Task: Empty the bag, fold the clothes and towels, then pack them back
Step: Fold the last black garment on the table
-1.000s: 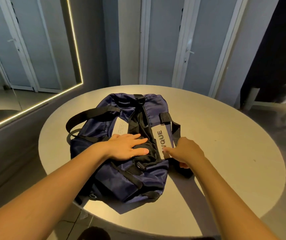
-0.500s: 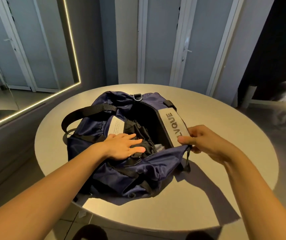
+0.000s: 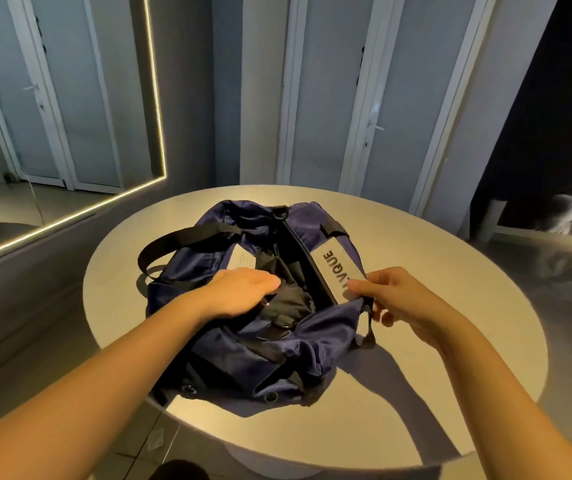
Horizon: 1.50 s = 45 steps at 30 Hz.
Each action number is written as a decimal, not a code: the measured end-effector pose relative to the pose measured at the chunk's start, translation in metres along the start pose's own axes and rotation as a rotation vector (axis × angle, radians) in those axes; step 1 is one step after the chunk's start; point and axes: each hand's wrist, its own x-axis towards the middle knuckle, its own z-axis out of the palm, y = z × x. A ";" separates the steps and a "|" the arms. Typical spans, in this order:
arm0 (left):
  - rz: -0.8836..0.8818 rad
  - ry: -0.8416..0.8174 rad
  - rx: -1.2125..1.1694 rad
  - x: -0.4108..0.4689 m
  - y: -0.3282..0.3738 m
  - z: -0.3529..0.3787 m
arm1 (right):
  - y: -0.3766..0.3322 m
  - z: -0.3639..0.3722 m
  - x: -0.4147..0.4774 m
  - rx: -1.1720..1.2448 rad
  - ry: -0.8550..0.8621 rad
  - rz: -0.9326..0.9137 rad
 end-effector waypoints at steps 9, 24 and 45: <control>-0.330 0.212 0.230 -0.036 -0.009 -0.024 | -0.017 0.002 -0.006 -0.031 -0.041 0.083; -0.274 0.831 -0.702 -0.053 -0.004 -0.100 | -0.073 -0.006 -0.006 -0.030 0.000 -0.238; -0.457 0.466 0.005 -0.051 -0.045 -0.038 | -0.019 0.059 0.057 -0.597 -0.128 -0.057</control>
